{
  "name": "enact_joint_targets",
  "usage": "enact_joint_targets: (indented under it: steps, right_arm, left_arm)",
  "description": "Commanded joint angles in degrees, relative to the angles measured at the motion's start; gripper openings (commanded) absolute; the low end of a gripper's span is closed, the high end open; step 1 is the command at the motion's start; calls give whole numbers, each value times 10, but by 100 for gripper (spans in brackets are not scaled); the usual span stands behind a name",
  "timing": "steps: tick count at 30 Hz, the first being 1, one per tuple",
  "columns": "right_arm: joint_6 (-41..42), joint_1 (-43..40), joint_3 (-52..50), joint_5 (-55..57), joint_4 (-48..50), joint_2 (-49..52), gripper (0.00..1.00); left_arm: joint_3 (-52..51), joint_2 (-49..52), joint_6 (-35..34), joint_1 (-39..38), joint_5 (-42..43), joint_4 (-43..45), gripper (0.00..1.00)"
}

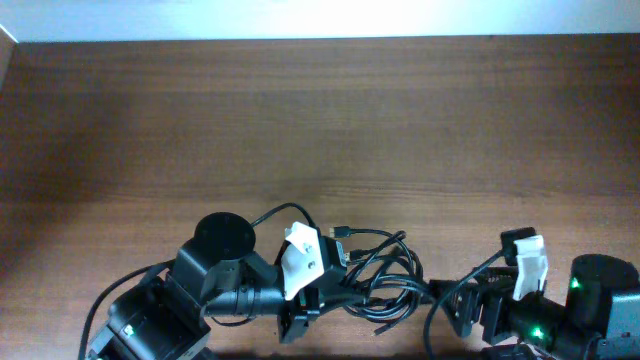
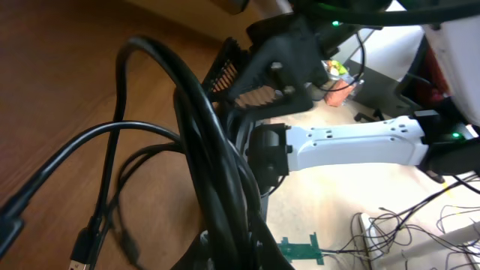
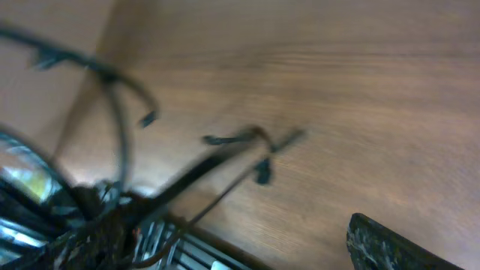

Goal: Untangle cables

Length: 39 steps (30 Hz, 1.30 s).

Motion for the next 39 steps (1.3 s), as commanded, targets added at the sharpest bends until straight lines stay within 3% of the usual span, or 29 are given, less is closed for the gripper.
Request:
enact_joint_targets:
  steps: [1,7,12,15,22,23,24,25,28,29,30,31,32,34,35,37,39]
  right_arm:
    - [-133,-2,1,-187,14,0,93]
    - [-205,-2,1,-280,23,0,93]
    - [-223,-2,1,-346,47,0,93]
    - [-229,-2,1,-350,48,0,93]
    - [-235,-2,1,-357,58,0,96]
    - [-235,-2,1,-355,63,0,85]
    - [-225,-2,1,-326,72,0,30]
    - [-203,-2,1,-282,72,0,4]
    - [-92,-2,1,-189,141,0,4]
    - [-92,-2,1,-189,172,0,4]
    - [-92,-2,1,-188,203,0,4]
    - [-92,-2,1,-180,228,0,4]
    - [-88,-2,1,-164,239,0,4]
    - [-65,-2,1,-152,264,0,4]
    - [-61,-2,1,-153,276,0,4]
    - [-47,-2,1,-162,290,0,4]
    - [-47,-2,1,-163,291,0,4]
  left_arm:
    - [6,-5,13,0,-29,8,0]
    - [6,1,12,0,-33,16,0]
    - [6,32,5,0,-14,96,0]
    - [6,76,-37,0,-12,137,0]
    - [6,111,-44,0,-4,158,0]
    - [6,111,-44,0,11,169,0]
    - [6,111,-44,0,14,182,0]
    - [6,111,-43,0,14,183,0]
    - [6,111,-43,0,12,183,14]
    - [6,111,-43,0,12,183,26]
    - [6,111,-43,0,12,182,55]
    - [6,108,-43,0,13,177,91]
    - [6,105,-43,0,13,173,99]
    - [6,89,-67,0,11,172,99]
    - [6,86,-112,0,-12,175,99]
    - [6,84,-299,0,-100,182,99]
    - [6,85,-346,-4,-84,208,99]
